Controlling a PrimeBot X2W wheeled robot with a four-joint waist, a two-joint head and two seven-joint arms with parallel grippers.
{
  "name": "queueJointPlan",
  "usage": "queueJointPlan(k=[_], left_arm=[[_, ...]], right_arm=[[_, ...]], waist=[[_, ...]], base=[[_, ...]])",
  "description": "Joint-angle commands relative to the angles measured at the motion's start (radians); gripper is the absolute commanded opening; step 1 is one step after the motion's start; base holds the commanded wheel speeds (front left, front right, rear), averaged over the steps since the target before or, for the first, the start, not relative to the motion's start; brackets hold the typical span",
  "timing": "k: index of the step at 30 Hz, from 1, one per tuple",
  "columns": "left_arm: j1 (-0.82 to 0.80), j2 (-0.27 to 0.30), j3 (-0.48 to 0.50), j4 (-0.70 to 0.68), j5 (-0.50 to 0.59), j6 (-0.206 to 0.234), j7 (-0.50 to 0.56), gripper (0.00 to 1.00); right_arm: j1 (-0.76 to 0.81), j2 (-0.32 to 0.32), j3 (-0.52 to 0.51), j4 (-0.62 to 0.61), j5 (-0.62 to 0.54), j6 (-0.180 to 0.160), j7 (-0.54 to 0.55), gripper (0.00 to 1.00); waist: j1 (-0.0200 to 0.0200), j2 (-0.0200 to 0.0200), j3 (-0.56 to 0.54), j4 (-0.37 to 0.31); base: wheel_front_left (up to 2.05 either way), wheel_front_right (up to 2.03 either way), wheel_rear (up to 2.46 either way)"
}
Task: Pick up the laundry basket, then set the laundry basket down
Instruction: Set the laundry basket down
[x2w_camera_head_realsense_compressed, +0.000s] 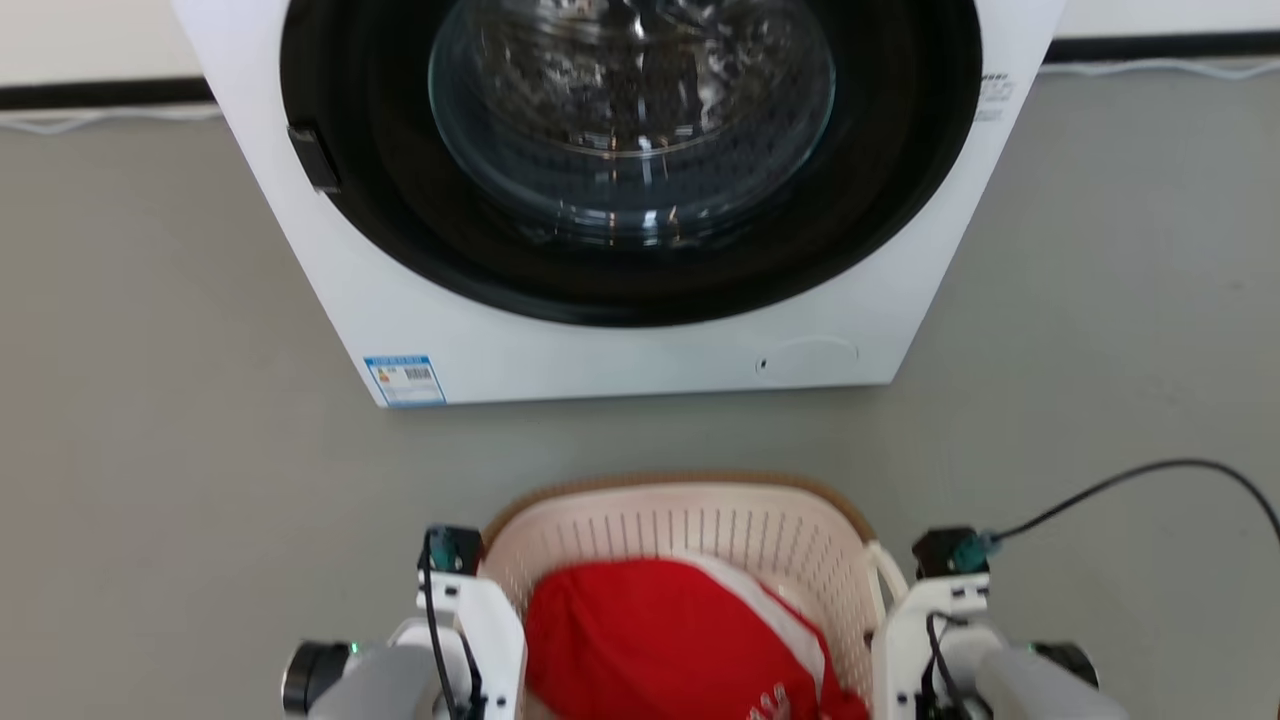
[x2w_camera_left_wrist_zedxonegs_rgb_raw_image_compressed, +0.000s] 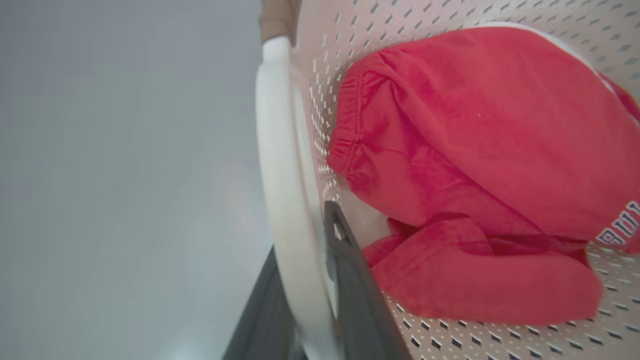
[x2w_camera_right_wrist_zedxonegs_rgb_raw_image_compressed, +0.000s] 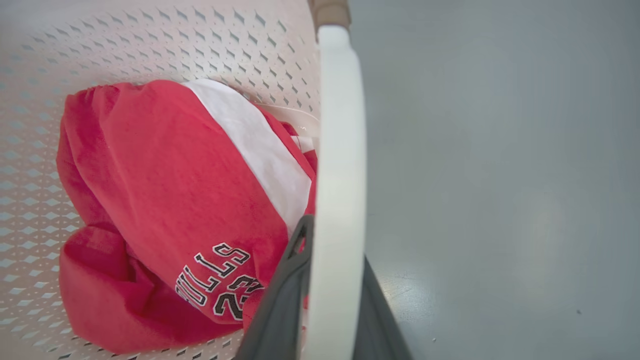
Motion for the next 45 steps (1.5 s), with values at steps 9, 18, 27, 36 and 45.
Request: queueJointPlan(k=[9, 18, 27, 36, 45], left_arm=[[-0.14, 0.03, 0.019, -0.004, 0.019, 0.026, -0.059, 0.0], [-0.256, 0.043, 0.028, -0.004, 0.028, 0.057, -0.129, 0.0], [-0.378, 0.05, 0.033, -0.004, 0.038, 0.078, -0.184, 0.0], [-0.481, 0.059, 0.042, -0.003, 0.045, 0.099, -0.256, 0.0], [-0.529, 0.059, 0.048, -0.003, 0.045, 0.109, -0.305, 0.0]], right_arm=[[-0.118, 0.008, 0.031, -0.03, 0.02, 0.009, -0.098, 0.0], [-0.228, 0.008, 0.028, -0.021, 0.042, 0.009, -0.196, 0.0], [-0.355, 0.008, 0.026, 0.007, 0.032, 0.009, -0.294, 0.0], [-0.445, 0.008, 0.009, 0.02, 0.006, 0.009, -0.362, 0.0], [-0.478, 0.001, -0.02, 0.022, -0.025, 0.009, -0.396, 0.0]], waist=[[0.0, 0.0, 0.143, 0.009], [0.0, 0.0, 0.328, 0.02], [0.0, 0.0, 0.523, 0.03], [0.0, 0.0, 0.65, 0.035], [0.0, 0.0, 0.708, 0.042]], base=[[0.0, 0.0, 0.0], [0.0, 0.0, 0.0], [0.0, 0.0, 0.0], [0.0, 0.0, 0.0], [0.0, 0.0, 0.0]])
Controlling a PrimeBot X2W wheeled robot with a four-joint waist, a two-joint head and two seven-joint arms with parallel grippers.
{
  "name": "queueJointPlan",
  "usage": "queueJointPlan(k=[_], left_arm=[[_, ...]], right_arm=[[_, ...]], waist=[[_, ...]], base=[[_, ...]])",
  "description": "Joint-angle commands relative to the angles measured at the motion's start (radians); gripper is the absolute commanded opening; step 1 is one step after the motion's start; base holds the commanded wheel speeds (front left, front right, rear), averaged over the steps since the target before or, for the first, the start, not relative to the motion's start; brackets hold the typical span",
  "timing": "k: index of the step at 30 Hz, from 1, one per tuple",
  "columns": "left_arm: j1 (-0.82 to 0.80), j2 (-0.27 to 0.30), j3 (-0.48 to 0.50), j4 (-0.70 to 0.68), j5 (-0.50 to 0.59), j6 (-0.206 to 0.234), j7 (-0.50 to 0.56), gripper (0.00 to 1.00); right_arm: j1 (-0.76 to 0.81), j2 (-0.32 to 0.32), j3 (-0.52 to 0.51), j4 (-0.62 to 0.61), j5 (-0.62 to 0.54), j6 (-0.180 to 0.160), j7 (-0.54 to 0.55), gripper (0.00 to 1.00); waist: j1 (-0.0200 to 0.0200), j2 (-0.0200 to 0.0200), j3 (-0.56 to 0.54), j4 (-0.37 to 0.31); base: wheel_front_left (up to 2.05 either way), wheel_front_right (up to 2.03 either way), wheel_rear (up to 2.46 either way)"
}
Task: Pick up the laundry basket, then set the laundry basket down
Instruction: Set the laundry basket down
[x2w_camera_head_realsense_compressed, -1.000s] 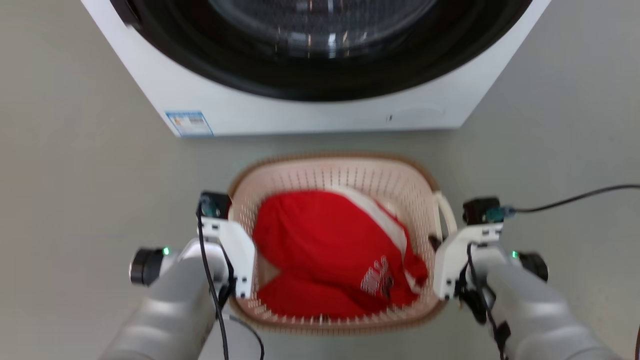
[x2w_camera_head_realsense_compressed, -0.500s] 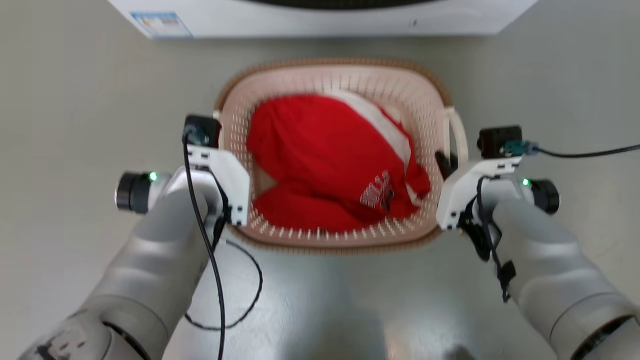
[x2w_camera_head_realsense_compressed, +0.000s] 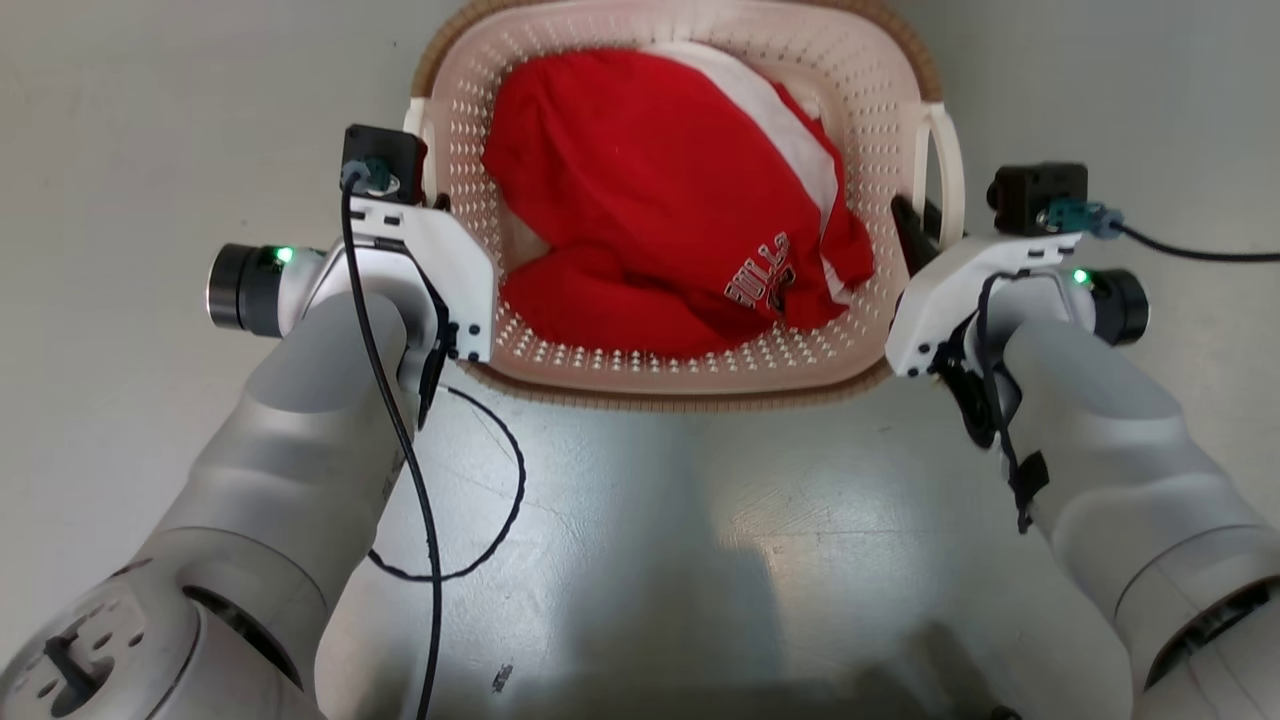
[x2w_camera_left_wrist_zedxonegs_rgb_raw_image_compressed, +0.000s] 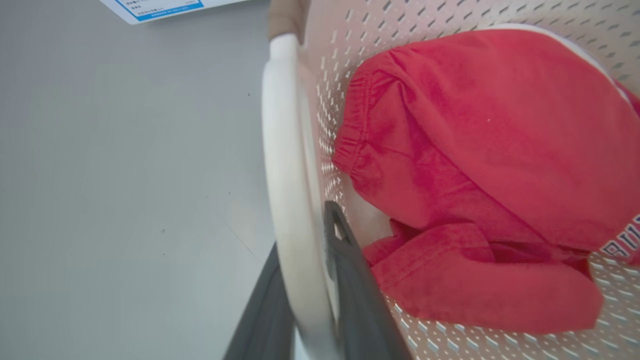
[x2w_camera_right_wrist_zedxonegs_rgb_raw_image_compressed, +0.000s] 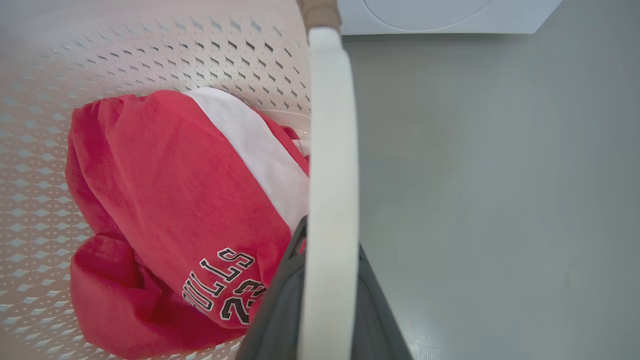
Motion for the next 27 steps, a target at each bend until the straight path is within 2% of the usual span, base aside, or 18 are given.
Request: queueJointPlan(k=[1, 27], left_arm=[[-0.027, 0.029, 0.013, -0.002, 0.01, 0.023, -0.016, 0.0], [-0.057, 0.031, 0.013, -0.002, -0.003, 0.036, -0.044, 0.0]], right_arm=[[0.008, 0.019, 0.006, -0.015, -0.022, 0.009, -0.024, 0.0], [-0.005, 0.018, -0.091, -0.015, -0.12, 0.009, -0.044, 0.0]], waist=[[0.0, 0.0, 0.013, 0.003], [0.0, 0.0, 0.07, 0.006]], base=[[0.0, 0.0, 0.0], [0.0, 0.0, 0.0]])
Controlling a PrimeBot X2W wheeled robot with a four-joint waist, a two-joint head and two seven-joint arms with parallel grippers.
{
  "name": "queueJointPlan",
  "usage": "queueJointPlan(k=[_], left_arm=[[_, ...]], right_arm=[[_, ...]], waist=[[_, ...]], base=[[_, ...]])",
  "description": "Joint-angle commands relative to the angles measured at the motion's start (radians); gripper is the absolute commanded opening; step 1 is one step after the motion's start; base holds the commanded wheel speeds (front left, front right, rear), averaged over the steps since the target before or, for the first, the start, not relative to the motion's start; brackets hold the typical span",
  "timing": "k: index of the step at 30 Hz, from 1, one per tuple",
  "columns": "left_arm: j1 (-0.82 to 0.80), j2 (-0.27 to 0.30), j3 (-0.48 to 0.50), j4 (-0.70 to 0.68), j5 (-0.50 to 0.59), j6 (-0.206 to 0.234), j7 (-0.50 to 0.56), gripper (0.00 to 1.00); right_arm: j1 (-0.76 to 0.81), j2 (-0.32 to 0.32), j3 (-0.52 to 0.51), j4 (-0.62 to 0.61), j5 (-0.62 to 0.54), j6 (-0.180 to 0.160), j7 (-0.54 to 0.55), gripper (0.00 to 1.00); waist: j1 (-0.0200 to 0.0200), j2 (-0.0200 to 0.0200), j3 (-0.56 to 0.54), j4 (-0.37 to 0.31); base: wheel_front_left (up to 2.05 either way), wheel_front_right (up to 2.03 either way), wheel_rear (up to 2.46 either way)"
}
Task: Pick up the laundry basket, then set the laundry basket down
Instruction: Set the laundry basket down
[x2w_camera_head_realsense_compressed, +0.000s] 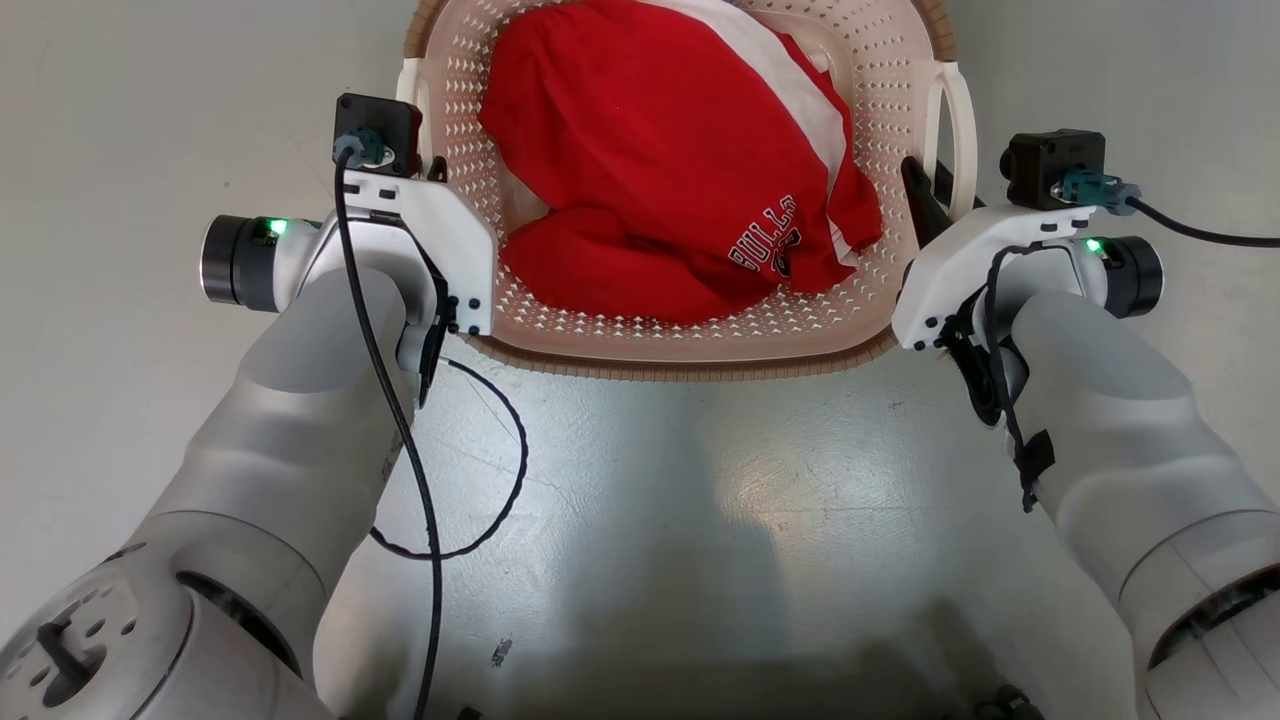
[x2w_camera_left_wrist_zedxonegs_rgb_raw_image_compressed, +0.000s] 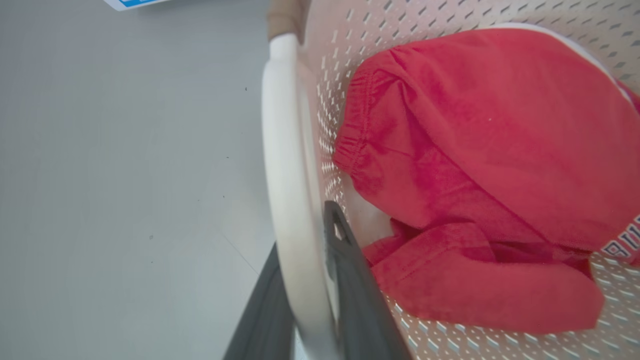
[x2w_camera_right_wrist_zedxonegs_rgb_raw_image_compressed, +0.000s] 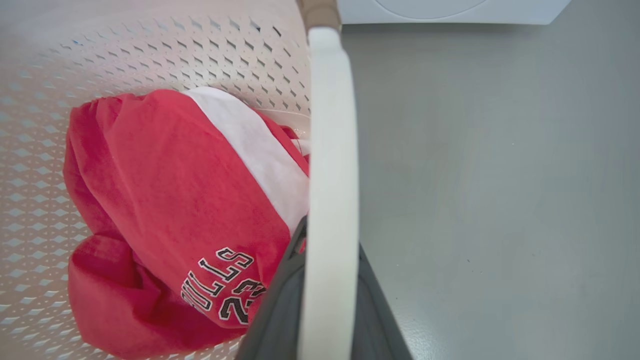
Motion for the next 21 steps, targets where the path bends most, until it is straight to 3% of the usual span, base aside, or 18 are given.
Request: queueJointPlan(k=[1, 4, 5, 6, 7, 21], left_arm=[[-0.023, 0.031, 0.009, 0.0, -0.002, 0.02, -0.011, 0.0], [-0.024, 0.03, 0.01, 0.0, -0.005, 0.021, -0.013, 0.0], [-0.026, 0.029, 0.014, 0.0, -0.009, 0.019, -0.022, 0.0], [-0.028, 0.028, 0.019, 0.0, -0.012, 0.021, -0.034, 0.43], [-0.028, 0.027, 0.018, 0.0, -0.012, 0.022, -0.041, 0.98], [-0.02, 0.008, 0.032, 0.0, -0.036, 0.009, -0.073, 1.0]], right_arm=[[0.026, 0.022, 0.005, -0.014, -0.015, 0.008, -0.02, 0.0], [0.026, 0.022, -0.011, -0.014, -0.021, 0.008, -0.021, 0.0], [0.024, 0.021, -0.02, -0.014, -0.023, 0.008, -0.022, 0.33], [0.022, 0.021, -0.027, -0.014, -0.027, 0.008, -0.023, 0.69], [0.02, 0.019, -0.034, -0.014, -0.031, 0.008, -0.024, 1.0], [0.023, 0.021, -0.118, -0.014, -0.106, 0.008, -0.032, 1.0]], waist=[[0.0, 0.0, 0.001, 0.0], [0.0, 0.0, 0.002, 0.0], [0.0, 0.0, 0.004, -0.001], [0.0, 0.0, 0.006, -0.001], [0.0, 0.0, 0.008, -0.001], [0.0, 0.0, 0.016, -0.001]], base=[[0.0, 0.0, 0.0], [0.0, 0.0, 0.0], [0.0, 0.0, 0.0], [0.0, 0.0, 0.0], [0.0, 0.0, 0.0], [0.0, 0.0, 0.0]])
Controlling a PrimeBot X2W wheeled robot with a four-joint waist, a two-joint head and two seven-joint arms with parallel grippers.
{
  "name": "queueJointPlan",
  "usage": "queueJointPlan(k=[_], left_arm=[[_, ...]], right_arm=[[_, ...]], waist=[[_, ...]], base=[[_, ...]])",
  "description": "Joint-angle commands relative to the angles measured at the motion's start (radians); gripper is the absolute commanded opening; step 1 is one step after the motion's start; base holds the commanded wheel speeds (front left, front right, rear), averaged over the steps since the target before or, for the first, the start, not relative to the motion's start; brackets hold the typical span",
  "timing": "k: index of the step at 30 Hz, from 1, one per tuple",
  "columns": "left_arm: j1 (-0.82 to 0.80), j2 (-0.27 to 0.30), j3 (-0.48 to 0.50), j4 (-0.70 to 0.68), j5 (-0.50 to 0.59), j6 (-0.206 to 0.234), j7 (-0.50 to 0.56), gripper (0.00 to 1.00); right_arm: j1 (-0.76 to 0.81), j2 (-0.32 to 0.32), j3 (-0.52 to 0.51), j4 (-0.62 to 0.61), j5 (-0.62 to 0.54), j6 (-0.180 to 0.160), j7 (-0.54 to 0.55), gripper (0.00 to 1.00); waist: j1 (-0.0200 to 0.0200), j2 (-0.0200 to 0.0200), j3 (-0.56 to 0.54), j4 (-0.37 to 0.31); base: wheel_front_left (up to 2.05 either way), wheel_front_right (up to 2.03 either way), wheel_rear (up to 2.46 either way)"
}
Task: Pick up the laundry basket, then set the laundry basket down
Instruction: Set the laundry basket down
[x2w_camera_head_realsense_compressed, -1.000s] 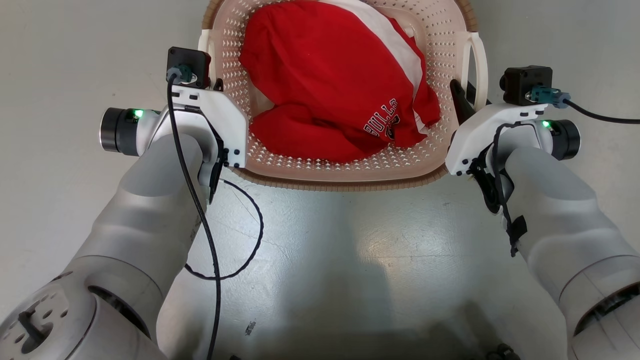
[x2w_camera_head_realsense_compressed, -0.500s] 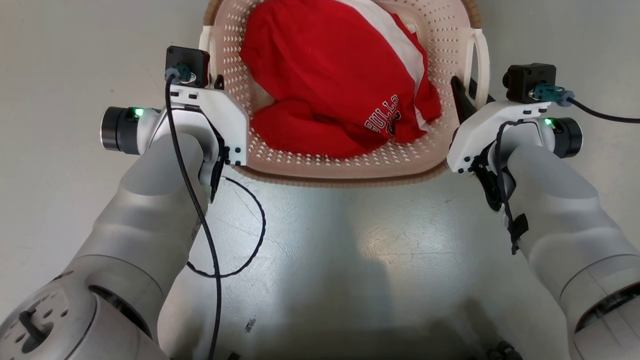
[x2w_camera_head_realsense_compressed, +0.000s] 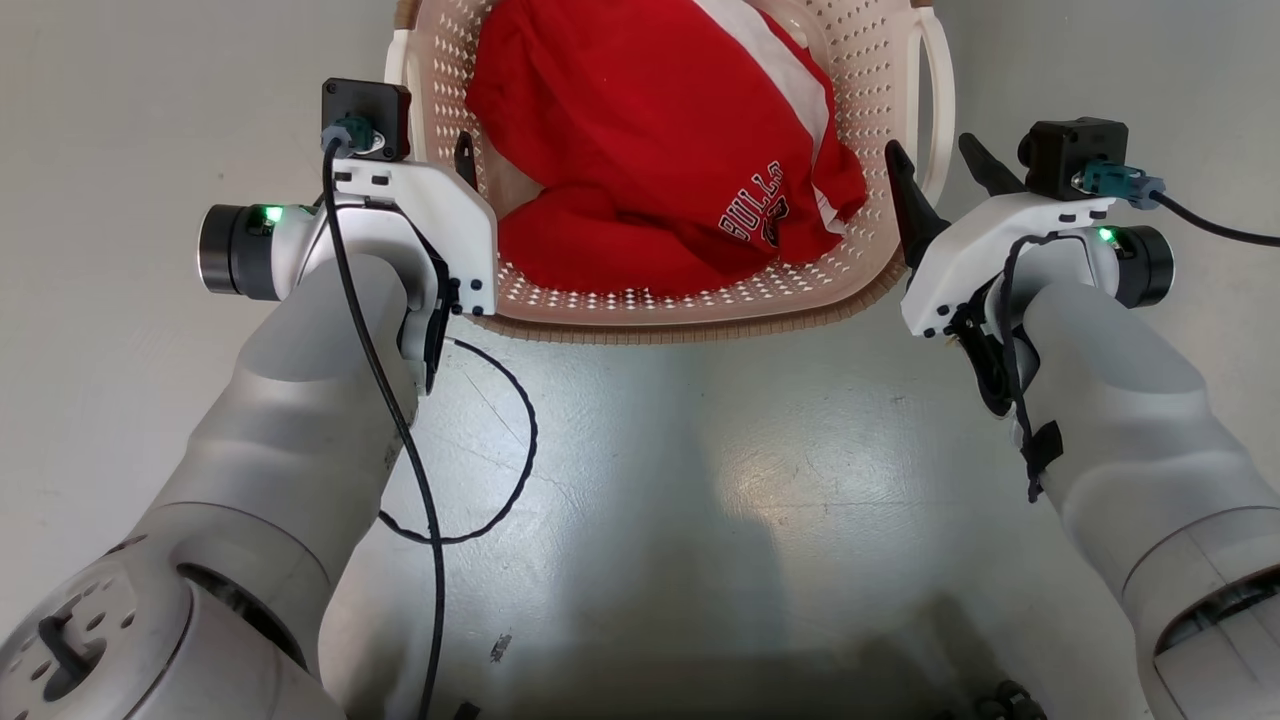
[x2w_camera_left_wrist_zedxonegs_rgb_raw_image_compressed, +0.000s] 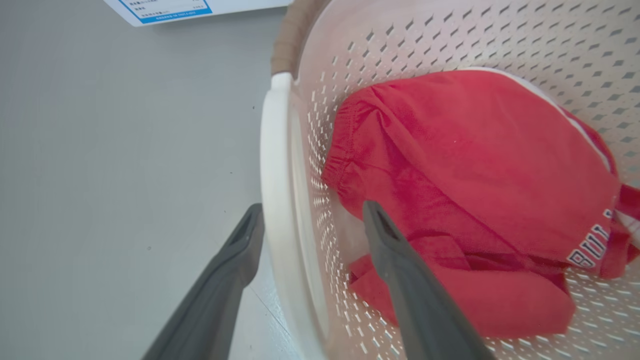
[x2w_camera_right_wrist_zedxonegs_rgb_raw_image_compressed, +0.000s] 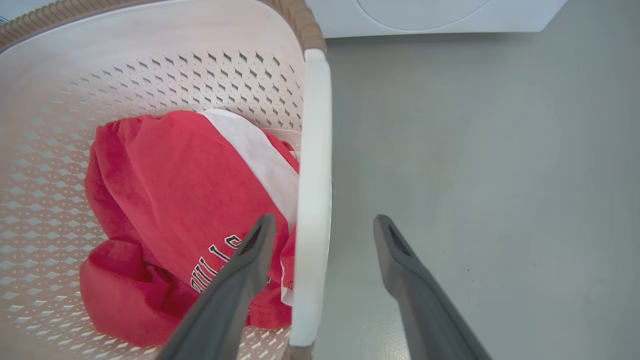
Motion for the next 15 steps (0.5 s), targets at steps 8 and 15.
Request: queueJointPlan(k=[8, 15], left_arm=[[0.009, 0.017, 0.017, -0.003, -0.017, 0.001, -0.025, 1.0], [0.051, 0.012, 0.029, -0.002, -0.034, -0.012, -0.047, 1.0]], right_arm=[[0.041, 0.028, -0.024, -0.01, -0.039, 0.006, -0.014, 1.0], [0.065, 0.031, -0.057, -0.034, -0.077, 0.006, -0.014, 1.0]], waist=[[0.0, 0.0, -0.042, -0.002], [0.0, 0.0, -0.122, -0.008]], base=[[0.0, 0.0, 0.0], [0.0, 0.0, 0.0]])
